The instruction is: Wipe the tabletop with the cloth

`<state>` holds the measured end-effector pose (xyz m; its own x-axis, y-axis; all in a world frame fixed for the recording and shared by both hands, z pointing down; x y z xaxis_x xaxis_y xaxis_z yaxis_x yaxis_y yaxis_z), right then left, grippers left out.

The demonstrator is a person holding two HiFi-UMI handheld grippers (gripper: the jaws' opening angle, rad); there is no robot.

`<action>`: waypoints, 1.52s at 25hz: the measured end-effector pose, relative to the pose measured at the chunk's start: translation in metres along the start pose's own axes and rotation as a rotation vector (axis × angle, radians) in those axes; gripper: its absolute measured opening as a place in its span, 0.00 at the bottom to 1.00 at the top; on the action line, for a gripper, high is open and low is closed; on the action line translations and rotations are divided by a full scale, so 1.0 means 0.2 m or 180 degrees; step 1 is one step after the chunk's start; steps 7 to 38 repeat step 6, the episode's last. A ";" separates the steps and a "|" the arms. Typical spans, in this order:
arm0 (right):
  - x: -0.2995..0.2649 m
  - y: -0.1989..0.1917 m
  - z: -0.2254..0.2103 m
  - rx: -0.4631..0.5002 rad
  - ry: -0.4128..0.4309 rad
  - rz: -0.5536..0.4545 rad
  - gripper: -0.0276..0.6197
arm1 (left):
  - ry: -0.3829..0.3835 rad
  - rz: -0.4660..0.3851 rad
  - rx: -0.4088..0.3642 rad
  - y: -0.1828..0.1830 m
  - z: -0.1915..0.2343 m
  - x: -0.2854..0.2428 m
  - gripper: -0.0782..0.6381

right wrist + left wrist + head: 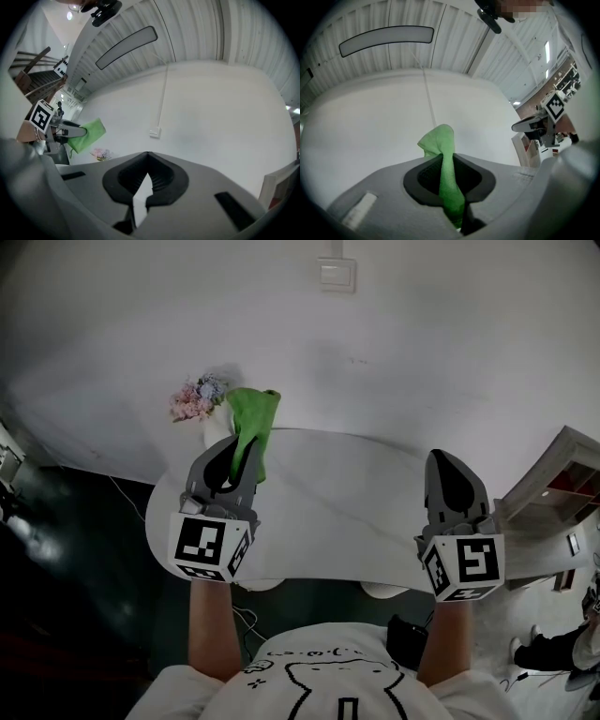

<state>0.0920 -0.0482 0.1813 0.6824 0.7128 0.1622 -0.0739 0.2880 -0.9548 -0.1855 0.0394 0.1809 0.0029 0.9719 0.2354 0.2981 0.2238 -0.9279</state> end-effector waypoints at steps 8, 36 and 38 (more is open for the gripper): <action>-0.01 -0.01 -0.03 0.0036 -0.0021 0.0016 0.04 | -0.0025 0.0007 -0.0007 -0.01 -0.01 -0.02 0.18; -0.01 -0.01 -0.03 0.0036 -0.0021 0.0016 0.04 | -0.0025 0.0007 -0.0007 -0.01 -0.01 -0.02 0.18; -0.01 -0.01 -0.03 0.0036 -0.0021 0.0016 0.04 | -0.0025 0.0007 -0.0007 -0.01 -0.01 -0.02 0.18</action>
Point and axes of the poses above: the fingertips, and each gripper's own axes: x backward along the fingers, z to its left, y out of its top, the point moved 5 cm from there along x, backward along the fingers, and after that the axes turned 4 degrees about y, right-handed, at the moved point
